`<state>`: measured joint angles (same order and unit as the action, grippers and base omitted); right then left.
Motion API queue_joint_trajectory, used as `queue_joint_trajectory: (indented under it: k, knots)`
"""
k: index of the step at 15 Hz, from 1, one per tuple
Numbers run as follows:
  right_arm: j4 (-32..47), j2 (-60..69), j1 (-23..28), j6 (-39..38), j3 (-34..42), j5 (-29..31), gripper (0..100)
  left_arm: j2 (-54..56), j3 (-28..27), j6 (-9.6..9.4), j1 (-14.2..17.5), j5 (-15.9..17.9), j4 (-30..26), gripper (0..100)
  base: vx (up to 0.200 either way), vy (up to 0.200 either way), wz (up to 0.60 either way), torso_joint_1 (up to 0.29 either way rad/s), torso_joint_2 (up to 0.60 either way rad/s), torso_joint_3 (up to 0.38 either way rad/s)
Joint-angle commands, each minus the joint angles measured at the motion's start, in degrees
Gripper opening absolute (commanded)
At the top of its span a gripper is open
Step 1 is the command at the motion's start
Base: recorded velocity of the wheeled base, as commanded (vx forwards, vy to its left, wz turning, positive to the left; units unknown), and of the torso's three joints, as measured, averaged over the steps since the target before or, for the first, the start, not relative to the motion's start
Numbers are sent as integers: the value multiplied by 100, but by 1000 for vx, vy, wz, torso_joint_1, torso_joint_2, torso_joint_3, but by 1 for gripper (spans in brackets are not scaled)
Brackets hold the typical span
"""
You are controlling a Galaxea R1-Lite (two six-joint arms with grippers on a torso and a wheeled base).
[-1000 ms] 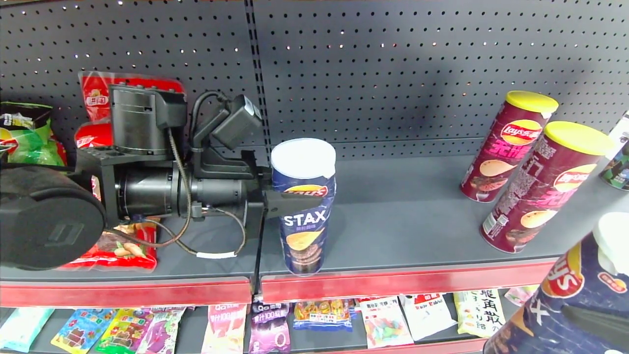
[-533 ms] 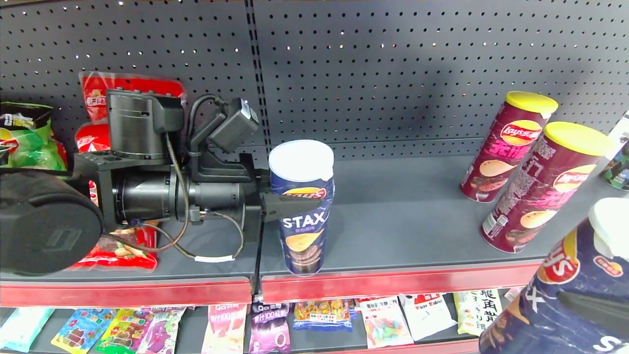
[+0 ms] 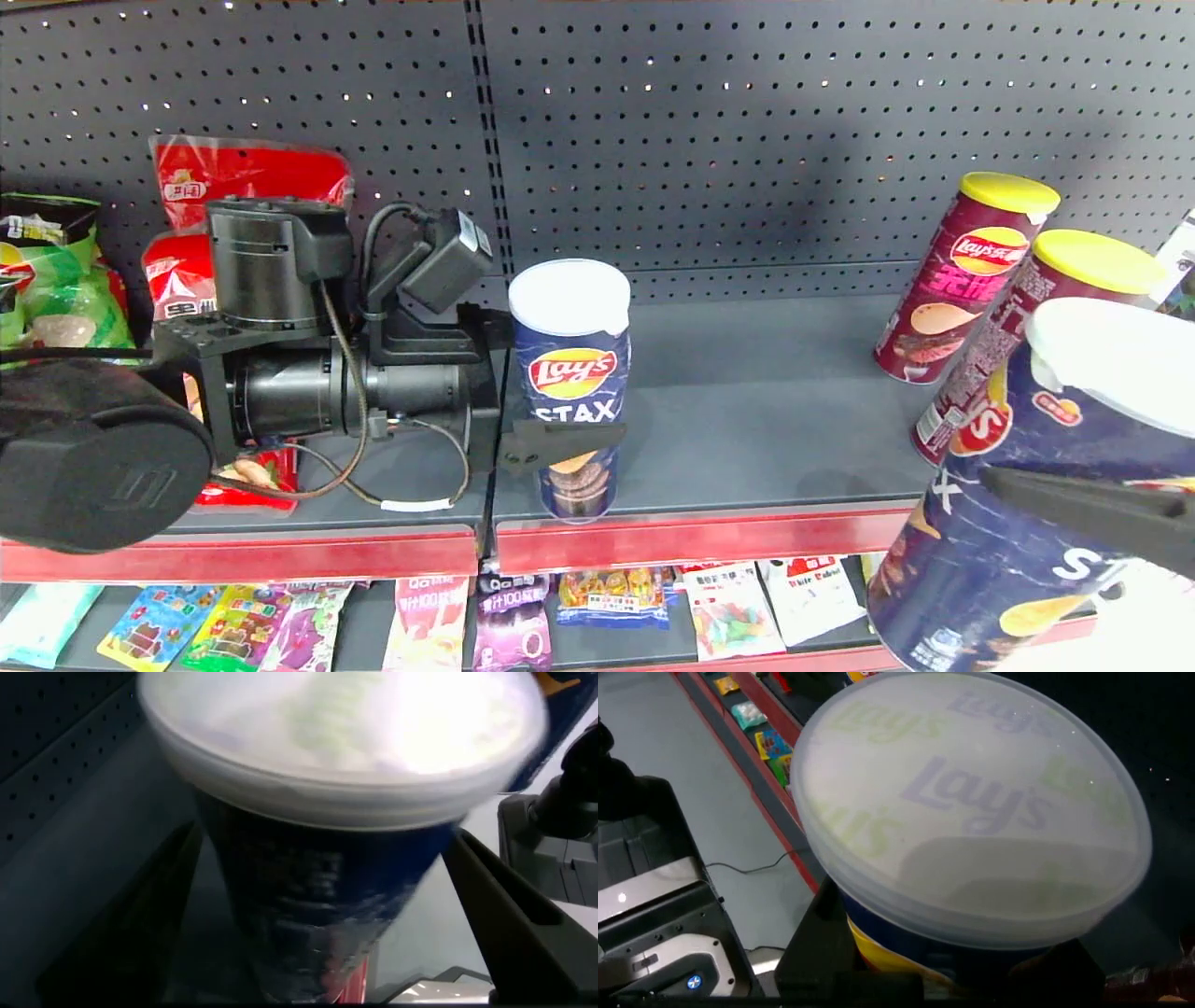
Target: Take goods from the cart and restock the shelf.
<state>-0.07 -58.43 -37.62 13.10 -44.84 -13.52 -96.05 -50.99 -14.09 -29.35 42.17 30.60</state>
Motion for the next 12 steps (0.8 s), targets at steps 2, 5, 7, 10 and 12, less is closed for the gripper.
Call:
queue_joint_trajectory:
  k: [2, 5, 7, 10, 12]
  knots:
    - [-353, -907, 0, -10, -482, 7, 0, 315, 274, 12, 114, -7, 16, 100, 0, 0, 0, 0, 0, 0]
    - [-696, -1672, 9, -27, -1027, -2, 0, 807, 889, 21, 448, 2, 16, 100, 0, 0, 0, 0, 0, 0]
    - [-854, -2208, 53, -62, -1414, -2, 0, 1203, 1364, 56, 659, 11, 16, 100, 0, 0, 0, 0, 0, 0]
    - [-1478, -3025, 167, -62, -1836, 16, 0, 1950, 2085, 337, 914, -16, 16, 100, 0, 0, 0, 0, 0, 0]
    - [-1636, -3526, 246, -54, -2205, 25, 0, 2459, 2471, 609, 1081, -86, 8, 100, 0, 0, 0, 0, 0, 0]
